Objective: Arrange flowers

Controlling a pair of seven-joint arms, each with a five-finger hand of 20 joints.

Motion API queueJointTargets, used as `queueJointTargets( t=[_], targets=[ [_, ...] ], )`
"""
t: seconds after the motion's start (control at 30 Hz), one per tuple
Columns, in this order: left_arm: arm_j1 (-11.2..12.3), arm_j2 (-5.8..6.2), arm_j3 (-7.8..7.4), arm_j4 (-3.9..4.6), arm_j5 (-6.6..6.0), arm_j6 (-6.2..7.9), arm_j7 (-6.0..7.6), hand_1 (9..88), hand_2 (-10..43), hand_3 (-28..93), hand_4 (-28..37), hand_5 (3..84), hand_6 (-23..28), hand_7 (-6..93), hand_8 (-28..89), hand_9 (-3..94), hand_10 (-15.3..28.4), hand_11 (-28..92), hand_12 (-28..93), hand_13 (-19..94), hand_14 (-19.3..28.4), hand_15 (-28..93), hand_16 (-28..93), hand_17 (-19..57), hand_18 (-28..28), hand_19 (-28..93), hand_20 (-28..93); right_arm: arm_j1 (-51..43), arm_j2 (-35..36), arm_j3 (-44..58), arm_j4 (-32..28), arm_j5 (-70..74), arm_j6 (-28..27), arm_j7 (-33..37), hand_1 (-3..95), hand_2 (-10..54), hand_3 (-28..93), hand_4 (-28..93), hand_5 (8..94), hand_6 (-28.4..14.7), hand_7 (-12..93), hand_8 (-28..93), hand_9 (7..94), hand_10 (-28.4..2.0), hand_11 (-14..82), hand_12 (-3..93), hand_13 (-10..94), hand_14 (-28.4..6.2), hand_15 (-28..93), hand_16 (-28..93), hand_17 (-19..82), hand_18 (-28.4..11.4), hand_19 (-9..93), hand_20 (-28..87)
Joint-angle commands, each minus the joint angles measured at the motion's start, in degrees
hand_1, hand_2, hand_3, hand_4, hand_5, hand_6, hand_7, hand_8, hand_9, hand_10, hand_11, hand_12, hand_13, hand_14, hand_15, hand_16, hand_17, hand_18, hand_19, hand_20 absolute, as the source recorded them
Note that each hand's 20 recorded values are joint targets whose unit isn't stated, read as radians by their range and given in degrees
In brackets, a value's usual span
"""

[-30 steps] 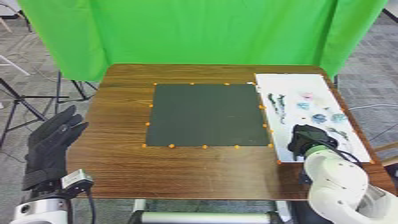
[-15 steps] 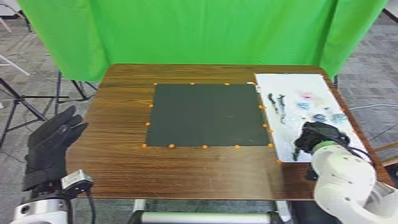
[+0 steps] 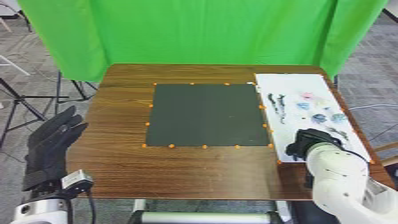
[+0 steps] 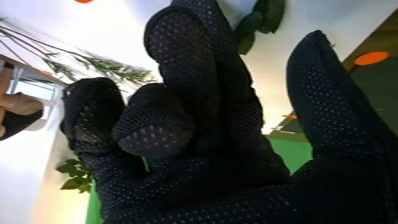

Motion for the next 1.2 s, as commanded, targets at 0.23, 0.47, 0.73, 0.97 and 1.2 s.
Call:
queueJointTargets(
  t=[0.23, 0.47, 0.73, 0.97, 1.2],
  targets=[
    [0.4, -1.12, -0.52, -0.39, 1.04, -0.58, -1.29, 25.8, 5.3, 83, -19.9, 39.0, 9.8, 16.0, -11, 32.6, 19.0, 35, 6, 21, 25.9, 61, -17, -9.6, 20.8, 58, 1, 1.6, -1.7, -6.4, 4.1, -0.5, -5.8, 1.7, 30.2, 1.8, 70, -20, 78.8, -10.0, 27, -3, 79.9, -18.2, 47.8, 28.7, 80, -8.4, 78, 26, 53, -23.4, 93, 23],
    [0.8, -1.29, -0.92, -0.53, 0.91, -0.62, -1.54, 25.8, 5.3, 83, -19.9, 39.1, 9.9, 16.0, -11, 32.6, 19.0, 35, 6, 21, 25.9, 61, -17, -9.6, 20.8, 58, 1, 0.4, -3.4, -6.4, 6.3, 1.1, -4.9, 1.0, 31.2, 1.5, 72, -20, 79.1, -9.0, 29, -4, 80.3, -17.5, 49.3, 28.8, 80, -7.9, 79, 26, 53, -23.2, 93, 24],
    [0.3, -1.60, -0.90, -0.55, 1.36, -0.82, -1.96, 25.8, 5.4, 83, -19.9, 39.1, 9.8, 16.1, -11, 32.6, 19.0, 35, 6, 21, 25.8, 61, -17, -9.6, 20.7, 58, 1, -0.1, -3.6, -7.3, 9.1, 0.3, -4.0, 1.5, 38.3, 2.2, 76, -24, 78.2, -7.5, 32, 8, 80.5, -16.6, 50.8, 28.9, 81, -7.3, 79, 25, 53, -22.7, 93, 26],
    [0.3, -1.85, -0.92, -0.60, 1.46, -0.92, -2.20, 25.8, 5.6, 83, -20.1, 39.0, 9.8, 16.1, -11, 32.6, 18.9, 35, 5, 21, 25.9, 61, -17, -9.6, 20.8, 58, 1, -0.9, -2.9, -7.5, 9.8, -0.9, -3.2, 0.7, 49.0, 1.1, 74, -26, 77.6, -6.0, 32, 22, 80.8, -16.0, 51.1, 28.6, 81, -6.6, 79, 25, 54, -21.7, 93, 26],
    [0.5, -2.23, -0.97, -0.72, 1.69, -0.92, -2.35, 25.7, 5.6, 83, -20.1, 39.1, 9.9, 16.0, -11, 32.5, 18.9, 35, 5, 21, 25.9, 61, -17, -9.6, 20.8, 58, 1, -1.9, -0.1, -7.7, 9.0, -7.0, 1.6, -3.1, 52.1, 1.7, 74, -28, 77.0, -5.1, 34, 23, 80.8, -15.5, 52.6, 28.7, 82, -5.7, 80, 25, 54, -20.9, 93, 27]
  ],
)
